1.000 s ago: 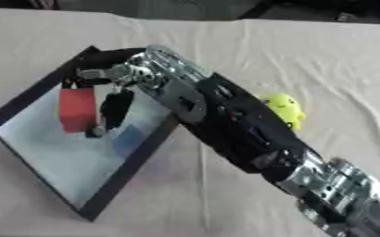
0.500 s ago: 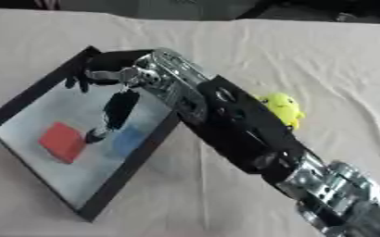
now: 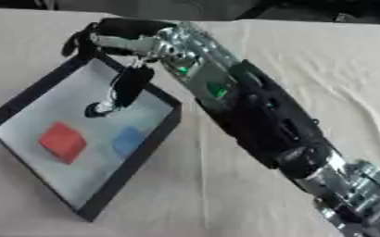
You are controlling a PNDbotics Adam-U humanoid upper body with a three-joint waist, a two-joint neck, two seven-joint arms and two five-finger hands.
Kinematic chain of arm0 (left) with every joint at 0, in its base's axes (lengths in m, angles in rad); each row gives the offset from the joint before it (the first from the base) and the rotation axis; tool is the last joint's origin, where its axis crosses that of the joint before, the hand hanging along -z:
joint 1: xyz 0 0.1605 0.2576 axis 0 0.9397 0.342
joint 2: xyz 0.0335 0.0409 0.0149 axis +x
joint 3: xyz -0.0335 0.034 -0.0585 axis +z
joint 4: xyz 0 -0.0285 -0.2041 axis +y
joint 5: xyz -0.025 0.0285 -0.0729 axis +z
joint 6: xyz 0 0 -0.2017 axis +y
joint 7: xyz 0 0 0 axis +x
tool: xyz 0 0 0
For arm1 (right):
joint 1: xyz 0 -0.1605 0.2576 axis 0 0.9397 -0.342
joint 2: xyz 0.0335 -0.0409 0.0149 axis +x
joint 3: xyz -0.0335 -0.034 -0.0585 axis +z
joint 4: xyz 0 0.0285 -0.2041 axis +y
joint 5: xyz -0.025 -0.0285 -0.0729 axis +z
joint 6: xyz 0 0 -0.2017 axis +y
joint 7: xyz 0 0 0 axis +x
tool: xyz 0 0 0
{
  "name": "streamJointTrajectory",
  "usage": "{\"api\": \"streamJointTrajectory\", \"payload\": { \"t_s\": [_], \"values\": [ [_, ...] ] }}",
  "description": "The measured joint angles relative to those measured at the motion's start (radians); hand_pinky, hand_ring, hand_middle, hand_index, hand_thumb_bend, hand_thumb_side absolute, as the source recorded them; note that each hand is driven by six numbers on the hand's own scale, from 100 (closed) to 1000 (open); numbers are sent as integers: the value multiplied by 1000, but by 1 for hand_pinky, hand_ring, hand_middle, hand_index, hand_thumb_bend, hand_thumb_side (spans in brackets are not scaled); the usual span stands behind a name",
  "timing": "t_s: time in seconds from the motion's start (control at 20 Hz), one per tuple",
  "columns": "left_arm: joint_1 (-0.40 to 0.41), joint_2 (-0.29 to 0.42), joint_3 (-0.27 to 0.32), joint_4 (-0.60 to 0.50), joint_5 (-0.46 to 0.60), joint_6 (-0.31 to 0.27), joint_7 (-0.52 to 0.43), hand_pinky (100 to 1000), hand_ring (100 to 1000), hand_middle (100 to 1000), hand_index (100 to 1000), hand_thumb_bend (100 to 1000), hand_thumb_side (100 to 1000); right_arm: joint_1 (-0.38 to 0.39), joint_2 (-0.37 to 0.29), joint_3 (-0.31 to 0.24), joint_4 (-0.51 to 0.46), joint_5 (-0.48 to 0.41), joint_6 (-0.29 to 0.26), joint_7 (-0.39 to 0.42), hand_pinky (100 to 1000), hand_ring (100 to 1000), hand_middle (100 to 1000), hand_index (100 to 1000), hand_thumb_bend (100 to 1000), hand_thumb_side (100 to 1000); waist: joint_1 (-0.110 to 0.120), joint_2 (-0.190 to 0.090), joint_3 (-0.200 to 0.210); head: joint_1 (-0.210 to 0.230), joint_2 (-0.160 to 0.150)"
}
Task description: Pick up objects on the table and place them in the box.
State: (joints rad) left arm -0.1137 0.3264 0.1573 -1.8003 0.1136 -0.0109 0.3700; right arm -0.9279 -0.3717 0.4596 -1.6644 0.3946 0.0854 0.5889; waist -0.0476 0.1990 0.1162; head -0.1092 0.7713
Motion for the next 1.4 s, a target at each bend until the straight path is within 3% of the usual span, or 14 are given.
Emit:
{"api": "streamJointTrajectory", "payload": {
  "t_s": [0.4,0.75,1.05,1.4],
  "values": [
    [6,9,1,0,-1,-2,6,823,584,799,778,409,663,155,-333,-124,-256,-145,87,-49,884,836,730,892,496,337,-4,-1,-23,21,0],
    [7,17,2,0,-1,-1,7,822,585,800,778,409,662,272,-510,-188,-316,-172,56,-101,894,852,749,896,487,354,4,-1,-36,24,0],
    [7,17,3,0,-1,-1,7,822,585,800,778,408,663,383,-588,-204,-318,-177,25,-101,896,858,756,898,493,374,9,-1,-38,24,0],
    [7,17,3,0,-1,-1,7,822,586,801,778,408,662,430,-601,-194,-289,-118,39,-95,896,860,759,894,489,382,15,-1,-35,18,0]
  ]
}}
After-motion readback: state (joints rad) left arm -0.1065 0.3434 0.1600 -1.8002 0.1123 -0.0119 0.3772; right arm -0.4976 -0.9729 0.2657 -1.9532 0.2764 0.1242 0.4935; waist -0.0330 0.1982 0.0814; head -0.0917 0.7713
